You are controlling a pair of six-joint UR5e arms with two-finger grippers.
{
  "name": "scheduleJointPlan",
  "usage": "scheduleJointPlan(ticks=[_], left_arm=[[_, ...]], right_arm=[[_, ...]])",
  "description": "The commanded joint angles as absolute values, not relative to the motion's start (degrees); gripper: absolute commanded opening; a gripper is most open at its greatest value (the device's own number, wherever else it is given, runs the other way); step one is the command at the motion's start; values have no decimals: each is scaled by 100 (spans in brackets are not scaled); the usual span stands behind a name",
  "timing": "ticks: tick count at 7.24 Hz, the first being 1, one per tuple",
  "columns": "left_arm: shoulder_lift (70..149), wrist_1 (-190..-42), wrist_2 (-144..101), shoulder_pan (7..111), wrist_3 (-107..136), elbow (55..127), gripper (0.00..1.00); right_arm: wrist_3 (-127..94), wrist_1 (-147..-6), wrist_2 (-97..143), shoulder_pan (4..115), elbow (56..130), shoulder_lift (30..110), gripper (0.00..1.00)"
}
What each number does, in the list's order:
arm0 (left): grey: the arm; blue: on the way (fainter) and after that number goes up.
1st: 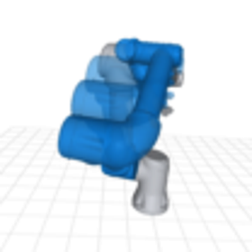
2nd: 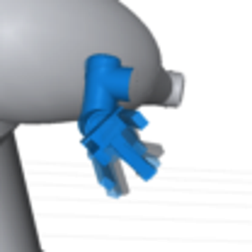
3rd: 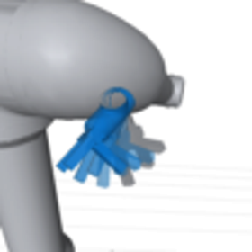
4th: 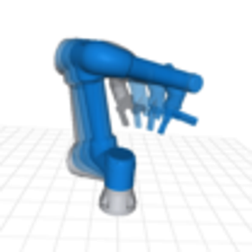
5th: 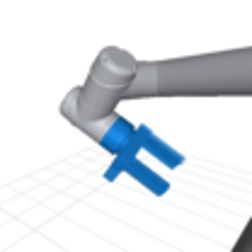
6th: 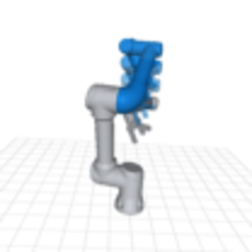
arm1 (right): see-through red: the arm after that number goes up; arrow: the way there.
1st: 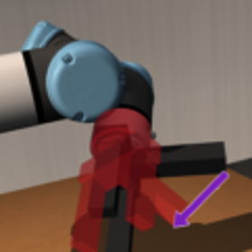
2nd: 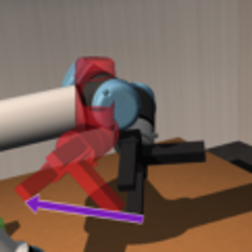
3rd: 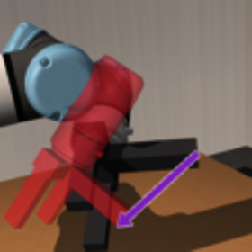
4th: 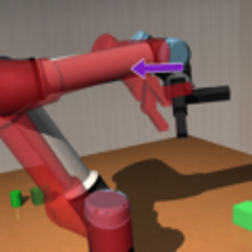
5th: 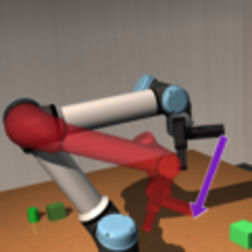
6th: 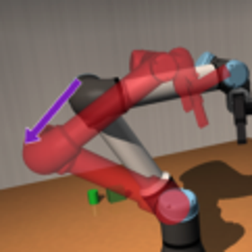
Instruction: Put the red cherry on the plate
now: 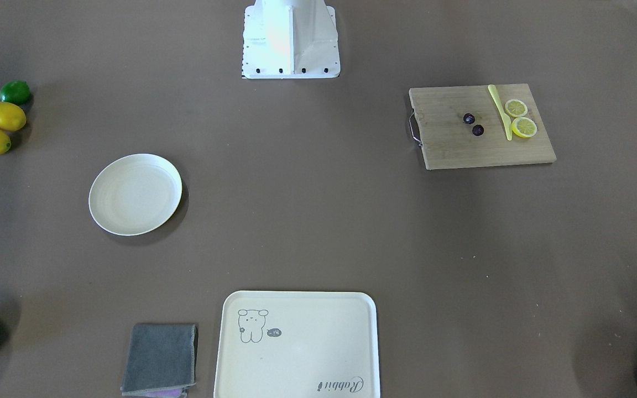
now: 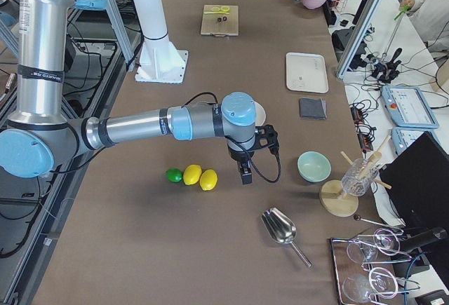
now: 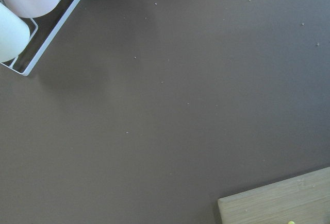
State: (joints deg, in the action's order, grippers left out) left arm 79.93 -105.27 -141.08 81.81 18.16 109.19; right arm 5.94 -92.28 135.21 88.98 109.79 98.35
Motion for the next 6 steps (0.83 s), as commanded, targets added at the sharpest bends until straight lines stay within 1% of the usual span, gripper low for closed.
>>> scheduleJointPlan(ticks=[1, 2, 3, 5, 6], left_arm=[[7901, -11773, -14045, 7062, 4174, 10977, 97], [7901, -12273, -13636, 6449, 5115, 10978, 97], [7901, -12783, -13127, 5668, 6220, 10978, 94], [7901, -13130, -11766, 4217, 7588, 10978, 90], [7893, -13296, -11542, 3810, 7916, 10943, 89]], right_arm=[[598, -9044, 13622, 8895, 10969, 9905, 100], [598, -9035, 13875, 8895, 10977, 9949, 100], [606, -9044, 13904, 8895, 10978, 9932, 100], [833, -9044, 13904, 8842, 10986, 9923, 100], [1087, -9035, 13904, 8816, 10995, 9905, 100]])
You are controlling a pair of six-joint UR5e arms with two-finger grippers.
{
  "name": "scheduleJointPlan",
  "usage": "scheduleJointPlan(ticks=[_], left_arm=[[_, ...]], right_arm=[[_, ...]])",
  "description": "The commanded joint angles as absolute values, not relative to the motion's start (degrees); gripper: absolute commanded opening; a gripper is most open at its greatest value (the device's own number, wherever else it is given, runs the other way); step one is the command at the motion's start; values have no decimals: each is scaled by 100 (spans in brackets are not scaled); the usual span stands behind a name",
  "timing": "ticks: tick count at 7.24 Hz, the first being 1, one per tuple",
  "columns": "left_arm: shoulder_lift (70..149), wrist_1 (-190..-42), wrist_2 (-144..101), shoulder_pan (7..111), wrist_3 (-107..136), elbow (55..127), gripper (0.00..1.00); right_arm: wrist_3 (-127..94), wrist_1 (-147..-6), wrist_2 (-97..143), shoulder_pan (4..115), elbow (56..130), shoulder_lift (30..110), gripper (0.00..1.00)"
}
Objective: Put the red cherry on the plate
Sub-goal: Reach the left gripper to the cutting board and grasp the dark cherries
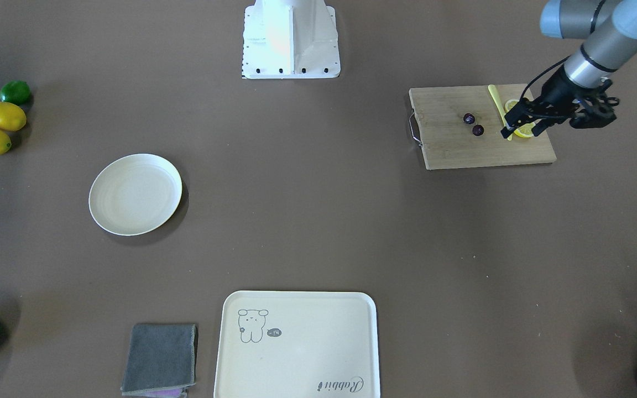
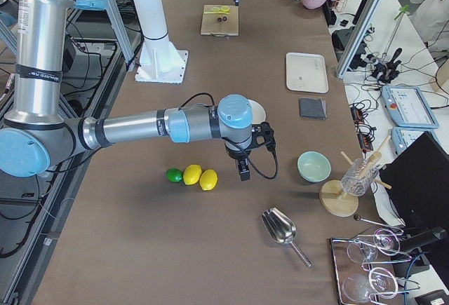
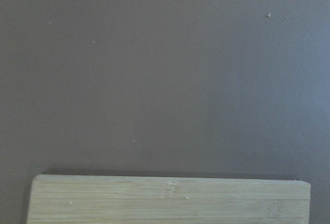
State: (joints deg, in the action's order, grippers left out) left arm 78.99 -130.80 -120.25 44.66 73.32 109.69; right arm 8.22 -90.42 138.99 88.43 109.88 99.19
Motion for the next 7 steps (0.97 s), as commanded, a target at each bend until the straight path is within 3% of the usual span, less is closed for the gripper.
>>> scheduleJointPlan(ticks=[1, 2, 7], left_arm=[[7901, -13315, -11262, 3432, 8163, 10942, 87], [7919, -13315, -10893, 3054, 8339, 10960, 82], [7683, -13315, -10934, 3137, 8253, 11039, 53]], right_arm=[[1072, -9044, 13896, 8815, 10986, 9905, 100], [1003, -9044, 13904, 8815, 10986, 9931, 100], [976, -9053, 13913, 8815, 10978, 9967, 100]])
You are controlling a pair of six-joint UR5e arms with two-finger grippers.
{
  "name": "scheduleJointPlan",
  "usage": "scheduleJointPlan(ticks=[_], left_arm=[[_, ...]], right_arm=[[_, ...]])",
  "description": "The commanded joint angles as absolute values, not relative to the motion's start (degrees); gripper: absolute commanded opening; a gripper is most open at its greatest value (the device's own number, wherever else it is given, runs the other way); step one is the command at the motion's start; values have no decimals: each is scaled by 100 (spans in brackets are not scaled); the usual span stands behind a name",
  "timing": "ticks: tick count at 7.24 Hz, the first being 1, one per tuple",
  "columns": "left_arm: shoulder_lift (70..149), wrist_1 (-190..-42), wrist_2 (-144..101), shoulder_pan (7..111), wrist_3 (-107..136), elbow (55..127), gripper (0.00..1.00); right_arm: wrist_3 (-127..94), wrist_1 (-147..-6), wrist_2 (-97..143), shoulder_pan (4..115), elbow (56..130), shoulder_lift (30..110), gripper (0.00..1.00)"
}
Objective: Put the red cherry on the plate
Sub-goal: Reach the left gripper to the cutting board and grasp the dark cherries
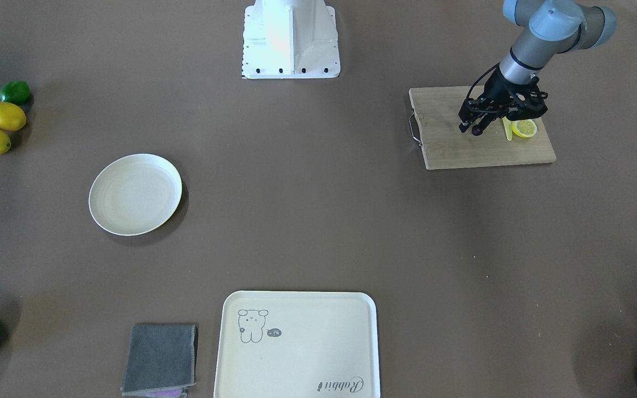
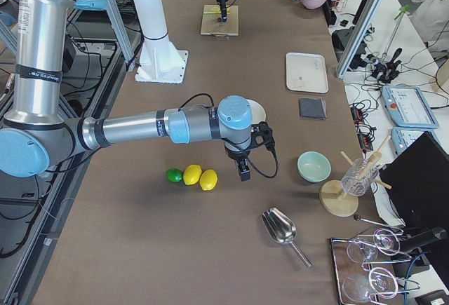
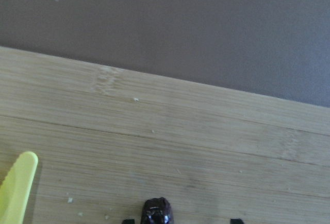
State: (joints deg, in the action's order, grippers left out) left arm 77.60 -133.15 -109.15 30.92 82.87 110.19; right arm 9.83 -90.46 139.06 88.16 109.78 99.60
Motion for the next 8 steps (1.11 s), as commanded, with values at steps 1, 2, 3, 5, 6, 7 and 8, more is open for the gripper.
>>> scheduleJointPlan(ticks=[1, 2, 3, 5, 6, 7, 8], left_arm=[[7673, -13315, -10925, 3146, 8175, 11030, 48], [7690, -13315, -10916, 3138, 8174, 11004, 39], [7708, -13315, -10916, 3138, 8174, 10987, 33], [7699, -13315, -10925, 3146, 8165, 11047, 11], [7751, -13315, -10942, 3155, 8165, 11057, 6], [7804, -13315, -11047, 3155, 8165, 11178, 6], [7839, -13307, -11100, 3164, 8191, 11380, 6]], right_arm=[[976, -9053, 13904, 8815, 10960, 9967, 100], [976, -9061, 13913, 8815, 10951, 9975, 100], [984, -9062, 13904, 8815, 10942, 9993, 100], [984, -9053, 13887, 8824, 10942, 10028, 100], [976, -9053, 13904, 8816, 10977, 10011, 100], [767, -9035, 13896, 8815, 11056, 9967, 100], [521, -9044, 13887, 8807, 11231, 9923, 100]])
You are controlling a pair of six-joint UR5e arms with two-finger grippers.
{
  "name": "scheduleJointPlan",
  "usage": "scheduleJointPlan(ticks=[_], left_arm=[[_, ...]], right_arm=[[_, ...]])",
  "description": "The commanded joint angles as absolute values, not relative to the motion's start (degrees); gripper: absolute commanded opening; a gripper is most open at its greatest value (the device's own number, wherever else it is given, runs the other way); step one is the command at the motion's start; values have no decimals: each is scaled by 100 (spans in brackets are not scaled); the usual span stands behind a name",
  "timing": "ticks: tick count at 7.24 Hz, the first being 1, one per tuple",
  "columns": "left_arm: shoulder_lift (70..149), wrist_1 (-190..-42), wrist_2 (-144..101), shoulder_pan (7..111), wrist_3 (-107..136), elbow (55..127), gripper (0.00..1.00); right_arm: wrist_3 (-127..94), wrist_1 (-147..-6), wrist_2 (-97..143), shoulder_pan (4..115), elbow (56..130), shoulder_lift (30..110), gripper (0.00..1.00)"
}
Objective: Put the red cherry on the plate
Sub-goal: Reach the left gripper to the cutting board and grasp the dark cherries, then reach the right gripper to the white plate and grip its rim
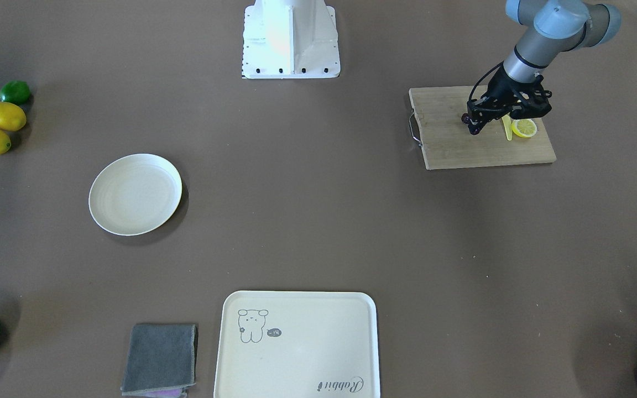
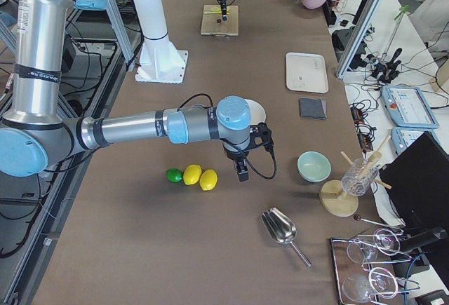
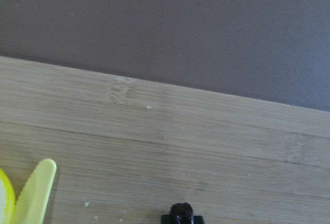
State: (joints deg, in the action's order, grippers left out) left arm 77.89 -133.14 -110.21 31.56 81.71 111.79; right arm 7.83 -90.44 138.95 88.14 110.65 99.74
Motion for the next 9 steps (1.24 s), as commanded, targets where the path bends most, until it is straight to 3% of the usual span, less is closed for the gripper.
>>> scheduleJointPlan(ticks=[1, 5, 9], left_arm=[[7883, -13298, -11101, 3173, 8209, 11391, 6], [7866, -13298, -11083, 3182, 8209, 11364, 6], [7866, -13289, -11066, 3182, 8209, 11364, 7]], right_arm=[[484, -9044, 13895, 8763, 11241, 9897, 100], [-571, -9000, 13843, 7626, 11074, 9766, 97], [-4034, -6257, 13150, 5718, 9786, 8827, 91]])
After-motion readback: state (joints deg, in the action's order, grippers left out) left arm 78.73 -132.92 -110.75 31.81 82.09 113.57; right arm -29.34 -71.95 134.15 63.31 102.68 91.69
